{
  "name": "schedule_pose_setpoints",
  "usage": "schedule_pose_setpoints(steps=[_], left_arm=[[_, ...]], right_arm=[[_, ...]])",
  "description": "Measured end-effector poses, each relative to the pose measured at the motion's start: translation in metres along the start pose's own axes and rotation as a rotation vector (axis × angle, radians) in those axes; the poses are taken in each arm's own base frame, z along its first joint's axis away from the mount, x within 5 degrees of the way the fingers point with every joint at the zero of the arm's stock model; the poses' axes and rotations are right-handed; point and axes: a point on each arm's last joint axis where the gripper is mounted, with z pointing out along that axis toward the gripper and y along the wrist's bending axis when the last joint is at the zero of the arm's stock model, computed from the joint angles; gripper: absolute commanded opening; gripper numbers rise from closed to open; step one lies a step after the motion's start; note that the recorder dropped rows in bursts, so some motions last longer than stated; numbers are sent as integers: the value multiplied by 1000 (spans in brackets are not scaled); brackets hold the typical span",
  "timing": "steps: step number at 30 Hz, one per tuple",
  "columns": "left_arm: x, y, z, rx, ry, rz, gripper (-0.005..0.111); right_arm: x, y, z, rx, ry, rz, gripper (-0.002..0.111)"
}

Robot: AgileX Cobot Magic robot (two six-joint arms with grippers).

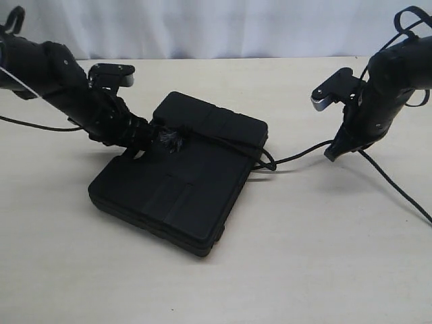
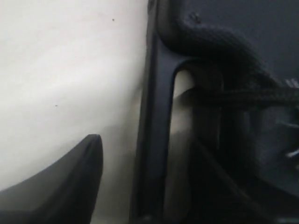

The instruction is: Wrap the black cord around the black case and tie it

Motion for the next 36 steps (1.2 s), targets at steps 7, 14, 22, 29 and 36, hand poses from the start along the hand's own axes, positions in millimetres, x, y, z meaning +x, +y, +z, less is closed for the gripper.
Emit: schedule_pose_setpoints(steps=[7, 14, 22, 29, 36], left_arm=[[0, -3, 19, -27, -25, -12, 0], [-4, 26, -7, -33, -35, -210, 0], [20, 50, -15, -42, 13, -335, 0], [23, 49, -13, -35, 28, -344, 0], [18, 50, -15, -46, 4, -314, 38]], right_arm=[[0, 0, 0, 0, 0, 3, 4], [0, 0, 0, -10, -7, 20, 4], [-10, 7, -1, -21, -78, 37, 4], [-9, 8, 1, -25, -69, 43, 4], [-3, 3, 2, -25, -30, 62, 42]])
